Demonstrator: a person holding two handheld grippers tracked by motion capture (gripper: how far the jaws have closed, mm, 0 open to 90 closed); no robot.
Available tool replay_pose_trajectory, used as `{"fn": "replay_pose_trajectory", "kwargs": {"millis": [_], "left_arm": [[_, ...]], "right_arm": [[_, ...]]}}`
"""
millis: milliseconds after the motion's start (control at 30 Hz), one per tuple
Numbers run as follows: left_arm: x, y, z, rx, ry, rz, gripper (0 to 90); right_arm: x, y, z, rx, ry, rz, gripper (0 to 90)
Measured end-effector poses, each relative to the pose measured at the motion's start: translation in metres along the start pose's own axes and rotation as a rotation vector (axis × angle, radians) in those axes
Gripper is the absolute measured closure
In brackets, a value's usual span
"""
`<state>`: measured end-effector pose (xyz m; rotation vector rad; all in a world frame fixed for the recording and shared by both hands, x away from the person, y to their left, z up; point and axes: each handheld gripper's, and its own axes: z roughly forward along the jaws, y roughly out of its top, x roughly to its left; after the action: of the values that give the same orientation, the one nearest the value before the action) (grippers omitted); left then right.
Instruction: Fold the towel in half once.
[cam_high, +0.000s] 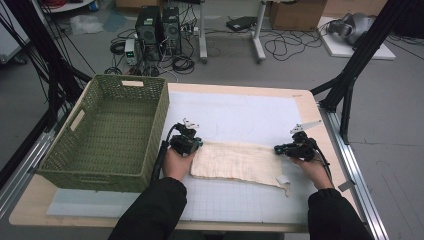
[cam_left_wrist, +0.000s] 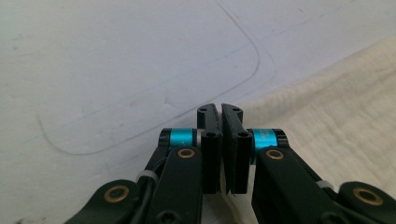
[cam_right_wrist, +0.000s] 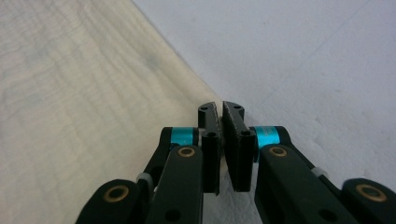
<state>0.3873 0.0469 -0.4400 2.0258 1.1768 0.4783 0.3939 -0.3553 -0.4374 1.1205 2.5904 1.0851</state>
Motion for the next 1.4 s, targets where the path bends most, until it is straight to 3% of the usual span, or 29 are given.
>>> {"fn": "replay_pose_trajectory", "kwargs": {"millis": [67,133,200,267,333,400,433,467,500,533,600,700,800,833,933,1033,1133,1233,1400], "left_arm": [[-0.002,0.003,-0.004,-0.062,0.006,-0.008,86.4],[-0.005,0.007,-0.007,-0.115,0.020,-0.006,86.3],[-0.004,0.006,-0.004,-0.106,0.020,-0.014,84.9],[0.002,0.004,0.001,-0.063,0.018,-0.040,77.8],[0.008,0.001,0.006,-0.036,-0.007,-0.080,67.4],[0.010,0.000,0.008,-0.038,-0.036,-0.100,63.4],[0.009,0.000,0.009,-0.039,-0.040,-0.099,64.9],[0.007,0.000,0.010,-0.036,-0.040,-0.075,70.2],[0.005,0.000,0.010,-0.039,-0.046,-0.064,77.6],[0.005,0.000,0.011,-0.037,-0.054,-0.066,83.2],[0.005,0.000,0.010,-0.034,-0.053,-0.073,85.5],[0.007,0.001,0.008,-0.037,-0.045,-0.090,86.0],[0.009,0.003,0.006,-0.082,-0.044,-0.121,86.0],[0.009,0.004,0.005,-0.099,-0.045,-0.141,86.0],[0.013,0.006,0.001,-0.147,-0.056,-0.175,86.0],[0.012,0.004,0.003,-0.127,-0.058,-0.164,86.3],[0.006,0.002,0.007,-0.097,-0.054,-0.118,86.2],[0.005,0.003,0.003,-0.120,-0.051,-0.114,86.2],[0.008,0.003,-0.004,-0.134,-0.056,-0.115,86.1]], "right_arm": [[-0.001,0.003,-0.003,0.009,-0.051,-0.022,86.3],[-0.005,0.006,-0.006,-0.005,-0.052,-0.013,86.1],[-0.008,0.007,-0.007,0.003,-0.038,-0.005,84.2],[-0.013,0.007,-0.006,-0.017,-0.013,0.023,70.9],[-0.018,0.007,-0.007,-0.033,-0.008,0.053,65.0],[-0.020,0.006,-0.003,-0.031,0.036,0.076,63.7],[-0.018,0.005,0.002,0.002,0.040,0.059,63.8],[-0.017,0.006,0.002,-0.004,0.032,0.049,67.9],[-0.017,0.006,0.003,-0.001,0.073,0.059,75.2],[-0.015,0.006,0.005,0.006,0.080,0.057,77.8],[-0.012,0.008,0.007,0.015,0.075,0.025,84.9],[-0.011,0.010,0.007,0.027,0.059,0.013,86.0],[-0.013,0.015,0.003,0.026,0.016,0.008,86.2],[-0.014,0.018,0.000,-0.005,-0.005,0.015,86.2],[-0.018,0.023,-0.006,-0.046,-0.001,0.031,86.2],[-0.019,0.023,-0.005,-0.051,0.011,0.050,86.1],[-0.019,0.017,0.000,-0.018,0.021,0.053,86.0],[-0.020,0.010,0.000,-0.037,0.043,0.073,85.7],[-0.017,0.012,-0.007,-0.079,0.054,0.056,85.6]]}}
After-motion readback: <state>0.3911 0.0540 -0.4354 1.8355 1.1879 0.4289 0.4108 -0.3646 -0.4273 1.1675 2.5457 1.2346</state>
